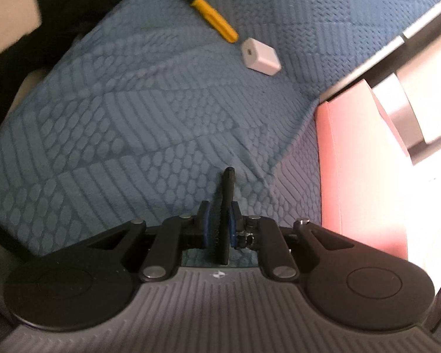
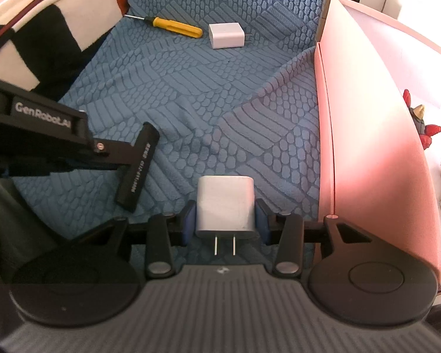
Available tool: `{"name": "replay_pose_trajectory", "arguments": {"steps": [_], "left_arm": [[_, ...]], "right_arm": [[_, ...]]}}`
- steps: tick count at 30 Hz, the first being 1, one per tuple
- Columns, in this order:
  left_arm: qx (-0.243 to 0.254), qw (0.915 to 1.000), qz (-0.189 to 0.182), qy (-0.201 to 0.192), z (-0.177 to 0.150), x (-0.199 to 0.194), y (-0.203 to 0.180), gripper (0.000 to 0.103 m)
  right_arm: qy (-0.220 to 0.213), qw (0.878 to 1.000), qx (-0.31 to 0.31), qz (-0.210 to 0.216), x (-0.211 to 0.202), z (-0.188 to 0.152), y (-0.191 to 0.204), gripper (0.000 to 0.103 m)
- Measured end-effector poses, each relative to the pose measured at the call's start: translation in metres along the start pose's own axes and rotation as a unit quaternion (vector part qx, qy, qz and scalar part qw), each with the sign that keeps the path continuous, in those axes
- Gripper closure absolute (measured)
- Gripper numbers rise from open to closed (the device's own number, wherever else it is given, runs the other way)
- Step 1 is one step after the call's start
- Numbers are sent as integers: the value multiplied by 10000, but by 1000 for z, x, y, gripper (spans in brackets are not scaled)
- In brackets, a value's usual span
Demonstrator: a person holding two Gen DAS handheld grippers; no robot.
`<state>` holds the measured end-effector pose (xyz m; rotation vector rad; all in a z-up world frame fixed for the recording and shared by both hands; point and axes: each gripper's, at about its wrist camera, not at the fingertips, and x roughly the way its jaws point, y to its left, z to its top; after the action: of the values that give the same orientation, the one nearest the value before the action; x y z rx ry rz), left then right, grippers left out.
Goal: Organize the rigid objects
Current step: 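Hold the USB stick and charger raised above the seat with both grippers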
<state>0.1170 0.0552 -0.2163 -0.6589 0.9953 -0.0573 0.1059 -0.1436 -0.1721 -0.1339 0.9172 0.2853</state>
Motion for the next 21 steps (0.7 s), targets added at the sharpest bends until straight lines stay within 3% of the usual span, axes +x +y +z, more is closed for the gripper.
{"name": "replay_pose_trajectory", "arguments": {"steps": [3,10,14,21], "left_arm": [[-225,9997,-109,84,1,1,7,88],[-193,9995,-205,158,1,4,2,87],[-195,9994,-233,172,0,3,2,71],[527,9985,108,127,-5,9,-16,62]], "right_arm": [[-2,10000,-16,6,0,0,0,58],[-7,10000,-14,10,1,1,1,58],[-13,10000,-28,7,1,1,1,58],[-29,10000,-64,-19,0,0,2,58]]}}
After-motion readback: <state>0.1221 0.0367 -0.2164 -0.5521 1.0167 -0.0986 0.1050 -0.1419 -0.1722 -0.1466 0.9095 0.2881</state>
